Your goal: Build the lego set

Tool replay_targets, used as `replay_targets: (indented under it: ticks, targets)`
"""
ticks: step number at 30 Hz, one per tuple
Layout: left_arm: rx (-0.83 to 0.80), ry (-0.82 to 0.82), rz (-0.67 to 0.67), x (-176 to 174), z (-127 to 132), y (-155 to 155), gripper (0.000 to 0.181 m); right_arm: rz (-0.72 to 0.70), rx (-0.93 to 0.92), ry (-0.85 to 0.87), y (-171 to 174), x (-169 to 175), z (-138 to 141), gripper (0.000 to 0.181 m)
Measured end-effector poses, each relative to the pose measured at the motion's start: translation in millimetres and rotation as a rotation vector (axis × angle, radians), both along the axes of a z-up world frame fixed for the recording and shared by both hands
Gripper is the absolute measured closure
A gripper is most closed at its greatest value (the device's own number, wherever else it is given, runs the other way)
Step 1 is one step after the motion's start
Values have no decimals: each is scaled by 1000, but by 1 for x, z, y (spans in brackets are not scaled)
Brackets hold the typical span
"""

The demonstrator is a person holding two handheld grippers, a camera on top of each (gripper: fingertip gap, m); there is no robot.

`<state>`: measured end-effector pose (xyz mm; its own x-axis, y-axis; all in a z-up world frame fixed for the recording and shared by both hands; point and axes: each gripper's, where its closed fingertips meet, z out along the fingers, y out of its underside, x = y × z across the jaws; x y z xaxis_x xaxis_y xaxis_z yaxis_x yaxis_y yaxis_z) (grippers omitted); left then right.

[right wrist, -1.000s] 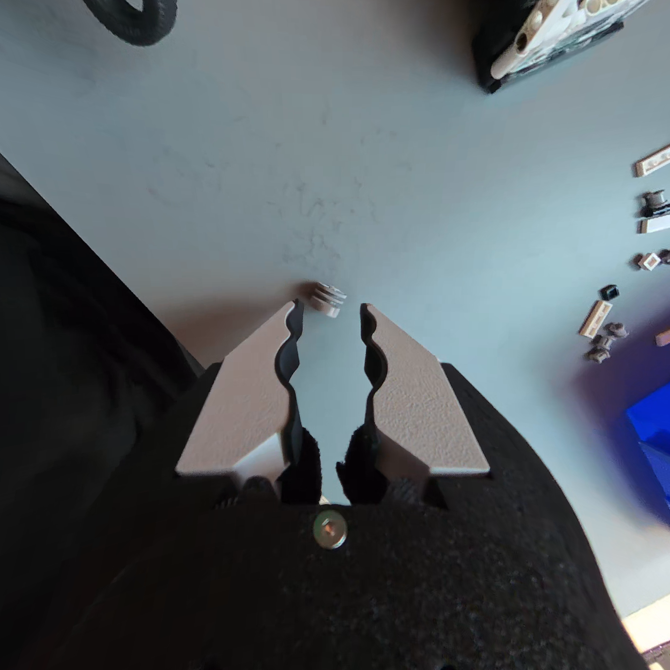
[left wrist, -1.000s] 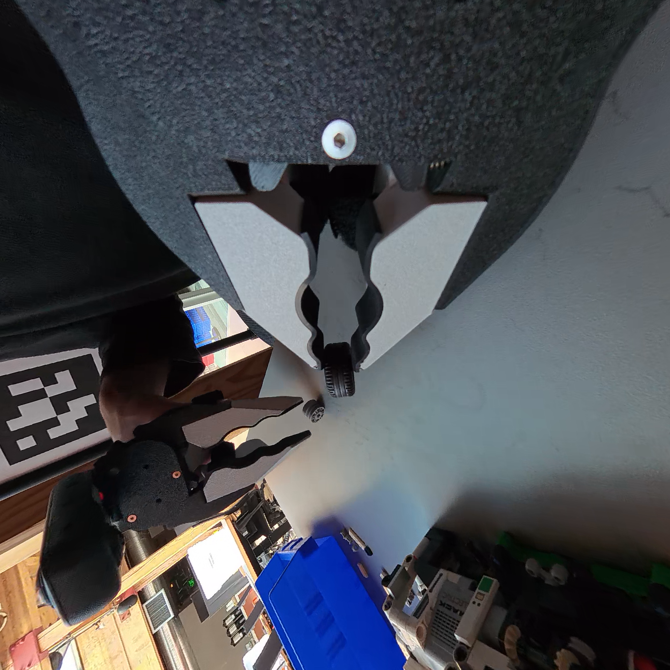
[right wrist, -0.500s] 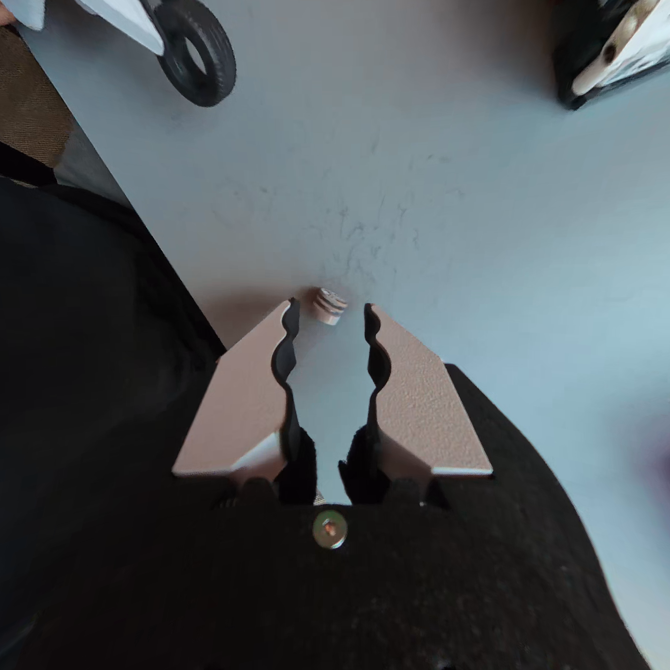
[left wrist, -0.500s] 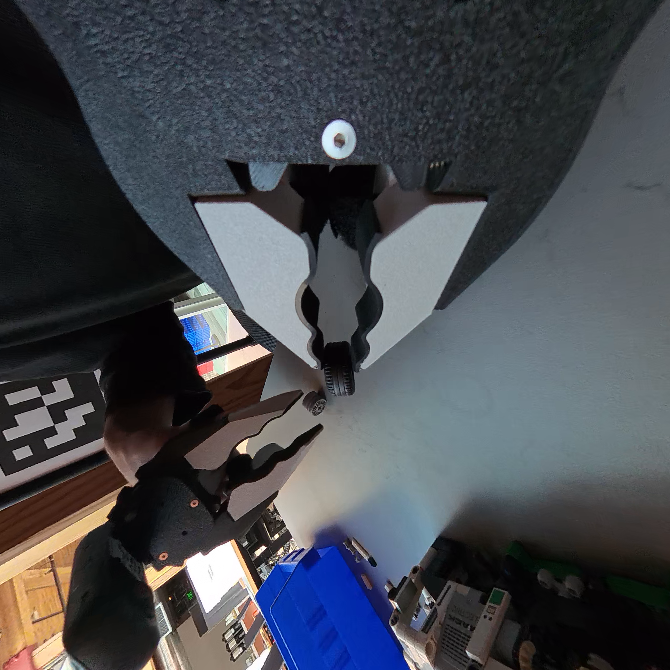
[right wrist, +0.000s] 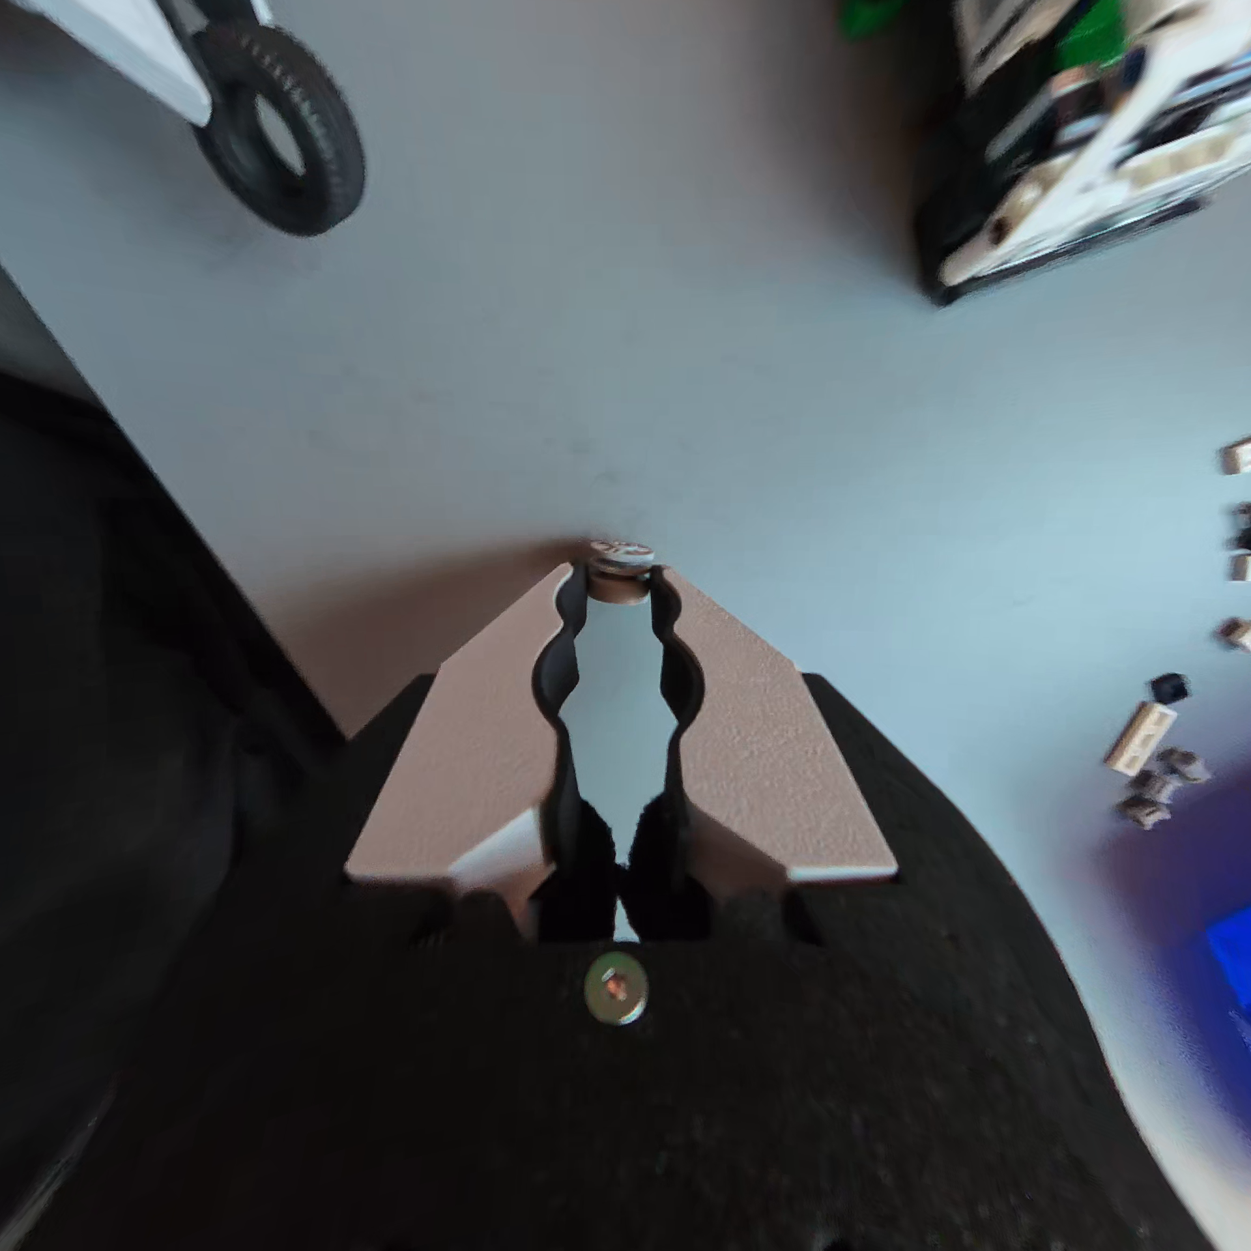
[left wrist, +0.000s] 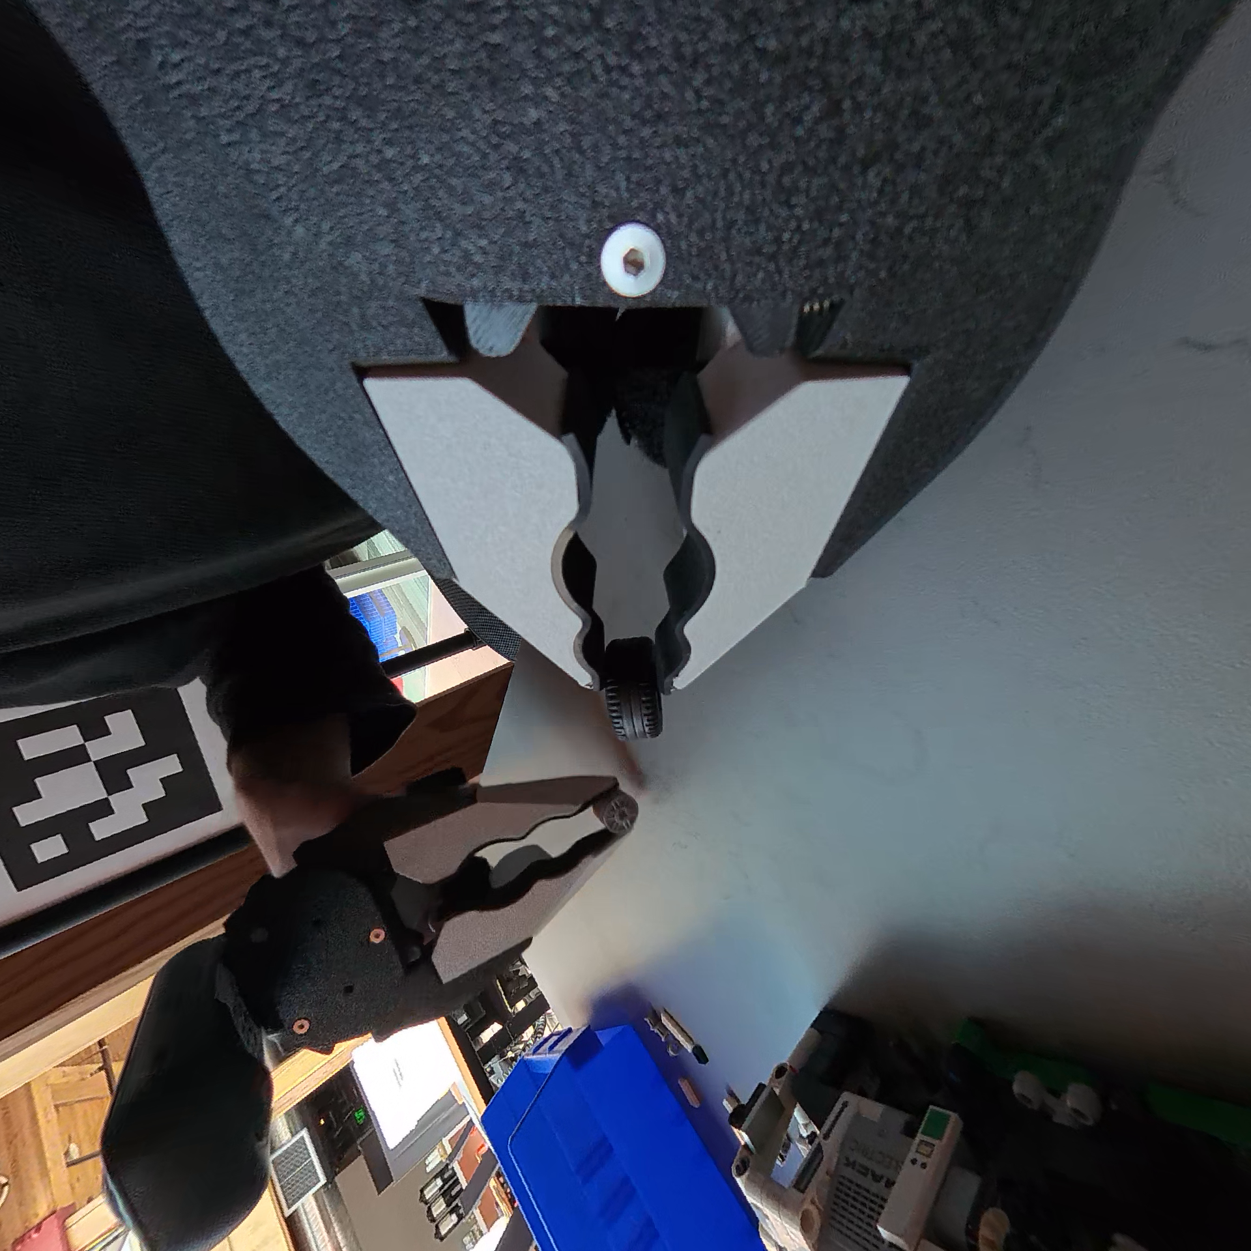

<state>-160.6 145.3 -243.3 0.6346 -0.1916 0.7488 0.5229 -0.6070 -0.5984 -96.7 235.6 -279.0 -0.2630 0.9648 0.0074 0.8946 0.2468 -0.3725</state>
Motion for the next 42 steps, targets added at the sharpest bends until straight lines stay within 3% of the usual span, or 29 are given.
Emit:
replay_targets:
  ticks: [5, 7, 36, 40, 42]
  targets:
    - [-3, 9, -1, 1, -1, 0, 168, -24, 7, 359, 32, -31, 7, 164]
    - [-4, 17, 0, 1, -1, 0, 168, -22, -7, 402, 37, -36, 3, 164]
    - [6, 11, 25, -3, 0, 1, 168, -37, 40, 371, 59, -19, 0, 157]
    - [26, 40, 66, -8, 2, 3, 168, -8, -22, 355, 43, -29, 1, 164]
    - [49, 21, 97, -12, 7, 4, 169, 30, -161, 491, 7, -45, 29, 164]
